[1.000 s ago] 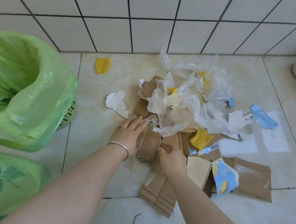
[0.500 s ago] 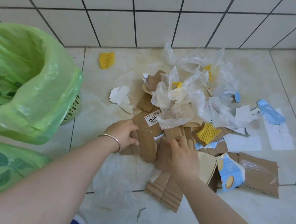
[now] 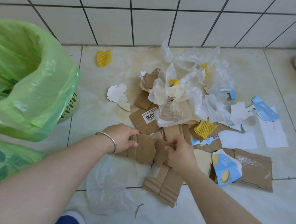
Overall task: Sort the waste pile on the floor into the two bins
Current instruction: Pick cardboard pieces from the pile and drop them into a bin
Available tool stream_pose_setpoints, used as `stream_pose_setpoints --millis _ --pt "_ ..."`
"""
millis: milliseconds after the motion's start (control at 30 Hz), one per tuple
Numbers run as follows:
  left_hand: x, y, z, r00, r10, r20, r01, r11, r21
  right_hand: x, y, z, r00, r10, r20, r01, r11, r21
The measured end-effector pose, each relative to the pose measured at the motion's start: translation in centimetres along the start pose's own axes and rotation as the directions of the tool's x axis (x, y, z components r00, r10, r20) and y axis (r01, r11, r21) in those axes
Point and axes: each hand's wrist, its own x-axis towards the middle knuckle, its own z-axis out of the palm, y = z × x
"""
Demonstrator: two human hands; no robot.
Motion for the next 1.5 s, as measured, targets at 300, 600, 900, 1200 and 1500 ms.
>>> stream_pose_setpoints --millis 300,600,900,1200,1500 --pt "-1.4 2.8 -4.2 0.949 -0.166 -0.267 0.058 0.927 -0.37 -0.3 2.3 -9.3 0.99 0.079 -0.119 -0.05 0.972 0.228" --pt "-2.4 4.8 2.6 0.963 -0.265 0.043 0.225 0.71 -0.667 -2.1 7.2 -6.7 0.981 -0.148 0.127 0.194 0.804 -0.562" --pt "-1.3 4.2 6.8 0.932 -0.267 -0.247 0.176 0.926 -0.335 -1.7 8.2 -4.3 0.965 -0.18 0.191 0.262 0.699 -0.666" --pt "-0.6 5.3 6.4 0.941 -0.156 -0.3 0.078 0.963 -0.258 -0.6 7.6 -5.7 0.976 -0.073 0.207 0.172 0.84 -0.514" --pt "-0.4 6.4 6.3 0.943 -0.267 -0.197 0.142 0.862 -0.487 -0.1 8.6 -7.9 0.961 0.087 0.263 -0.091 0.996 0.0"
